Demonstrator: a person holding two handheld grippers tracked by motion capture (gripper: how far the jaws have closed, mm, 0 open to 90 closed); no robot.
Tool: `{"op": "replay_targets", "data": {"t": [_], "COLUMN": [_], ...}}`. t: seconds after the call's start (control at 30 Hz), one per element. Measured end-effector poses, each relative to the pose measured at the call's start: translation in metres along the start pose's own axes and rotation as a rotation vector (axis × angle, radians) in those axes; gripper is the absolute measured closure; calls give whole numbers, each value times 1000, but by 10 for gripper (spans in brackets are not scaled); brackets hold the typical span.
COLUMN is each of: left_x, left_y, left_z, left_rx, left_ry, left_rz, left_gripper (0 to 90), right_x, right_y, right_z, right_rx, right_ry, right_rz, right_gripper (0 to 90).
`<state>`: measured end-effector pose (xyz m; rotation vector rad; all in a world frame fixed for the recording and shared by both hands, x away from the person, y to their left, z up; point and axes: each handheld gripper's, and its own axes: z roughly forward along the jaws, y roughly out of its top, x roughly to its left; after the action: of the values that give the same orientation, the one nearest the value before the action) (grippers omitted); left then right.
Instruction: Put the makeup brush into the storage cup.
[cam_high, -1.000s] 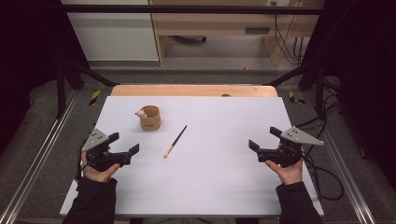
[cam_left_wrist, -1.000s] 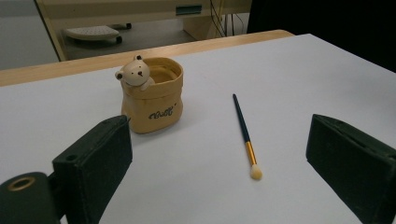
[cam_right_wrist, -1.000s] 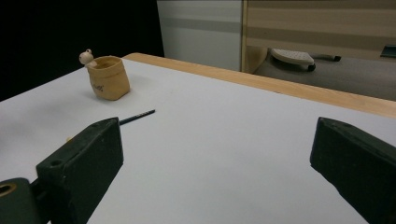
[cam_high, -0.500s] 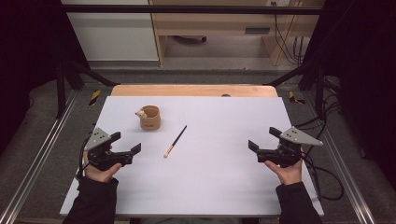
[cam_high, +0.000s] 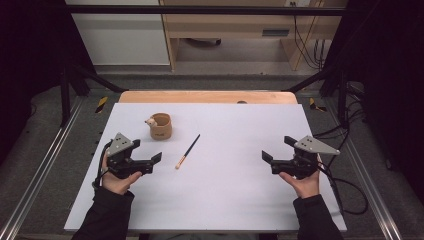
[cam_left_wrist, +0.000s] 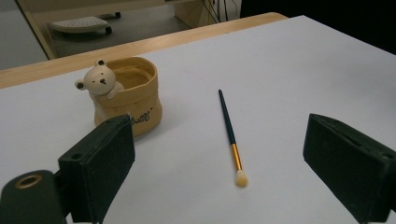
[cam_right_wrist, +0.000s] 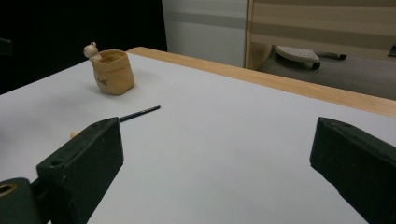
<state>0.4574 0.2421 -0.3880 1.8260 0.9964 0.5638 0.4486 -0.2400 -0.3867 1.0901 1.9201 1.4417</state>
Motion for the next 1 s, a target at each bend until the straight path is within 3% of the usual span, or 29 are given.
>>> {"op": "replay_targets", "data": {"t": [0.3,0.57,1.0], "left_x": [-4,-11,-17], "left_y": [9,16,11], "left_z": [16,42,83], "left_rx": [41,84,169], "left_ry": [-11,-15,-22], "left_rz": [19,37,56], "left_gripper": [96,117,176], "right_x": [1,2,3], "right_y": [1,2,1], "right_z": [0,1,3], "right_rx": [0,-1,3], "right_ry": [3,4,3], "right_rz": [0,3,-5], "right_gripper": [30,31,32]}}
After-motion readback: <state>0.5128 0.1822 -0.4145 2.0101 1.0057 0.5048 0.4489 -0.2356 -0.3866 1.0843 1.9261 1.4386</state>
